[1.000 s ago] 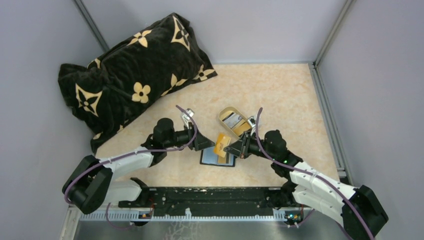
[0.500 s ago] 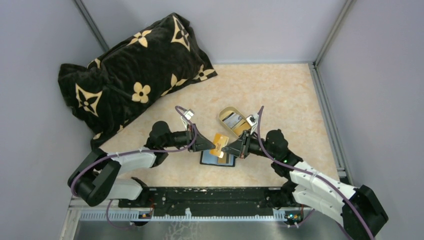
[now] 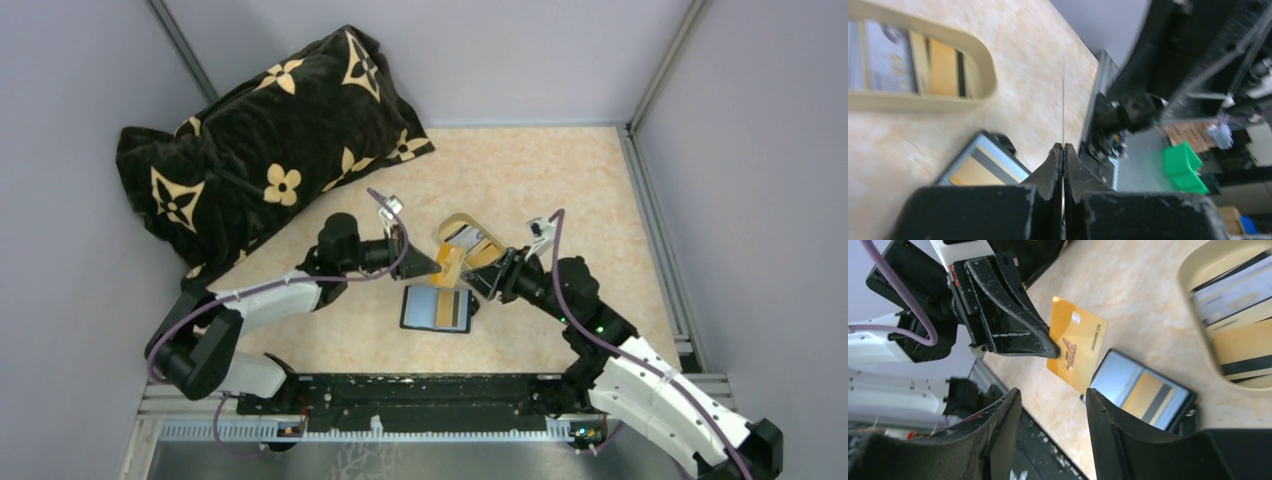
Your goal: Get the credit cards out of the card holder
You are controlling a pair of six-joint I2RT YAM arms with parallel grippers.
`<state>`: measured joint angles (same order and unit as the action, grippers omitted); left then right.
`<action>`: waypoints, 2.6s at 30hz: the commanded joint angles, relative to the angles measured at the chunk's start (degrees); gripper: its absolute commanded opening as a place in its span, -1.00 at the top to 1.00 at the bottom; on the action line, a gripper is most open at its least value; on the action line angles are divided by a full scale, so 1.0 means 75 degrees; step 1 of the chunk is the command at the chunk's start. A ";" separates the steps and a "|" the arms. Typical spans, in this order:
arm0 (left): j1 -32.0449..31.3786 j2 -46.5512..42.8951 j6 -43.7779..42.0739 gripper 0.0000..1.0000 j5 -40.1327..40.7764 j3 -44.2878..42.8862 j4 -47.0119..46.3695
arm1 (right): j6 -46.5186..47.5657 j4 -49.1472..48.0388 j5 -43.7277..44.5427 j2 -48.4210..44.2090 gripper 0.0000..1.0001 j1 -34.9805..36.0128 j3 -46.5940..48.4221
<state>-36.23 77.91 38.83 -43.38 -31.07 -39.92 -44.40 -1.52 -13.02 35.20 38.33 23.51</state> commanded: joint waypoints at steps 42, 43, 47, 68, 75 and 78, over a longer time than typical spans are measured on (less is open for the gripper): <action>-0.0420 0.6584 -0.5768 1.00 -0.0377 -0.8926 0.9545 | 0.0854 0.2875 0.2039 -0.1641 0.08 -0.0098 0.0283; -0.0430 0.6587 -0.5803 1.00 -0.0356 -0.8934 0.9573 | 0.0863 0.2869 0.2030 -0.1631 0.08 -0.0099 0.0287; -0.0433 0.6583 -0.5814 0.50 -0.0296 -0.8981 0.9628 | 0.0883 0.2861 0.1998 -0.1594 0.08 -0.0098 0.0291; -0.0327 0.1793 -0.2713 1.00 0.0670 -0.3109 0.3588 | 0.1052 0.0644 0.0856 0.0000 1.00 0.0200 -0.0577; -0.0337 0.1157 -0.1617 0.59 0.0476 -0.0761 0.2025 | 0.0823 -0.1167 0.1022 0.1886 1.00 0.1019 -0.0919; -0.0361 0.1039 -0.1496 0.37 0.0946 -0.0256 0.2012 | 0.0762 -0.1855 0.1099 0.2772 1.00 0.1042 -0.0962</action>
<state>-38.87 88.01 23.75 -38.48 -35.83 -18.28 -37.69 -2.96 -5.48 50.37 45.25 16.47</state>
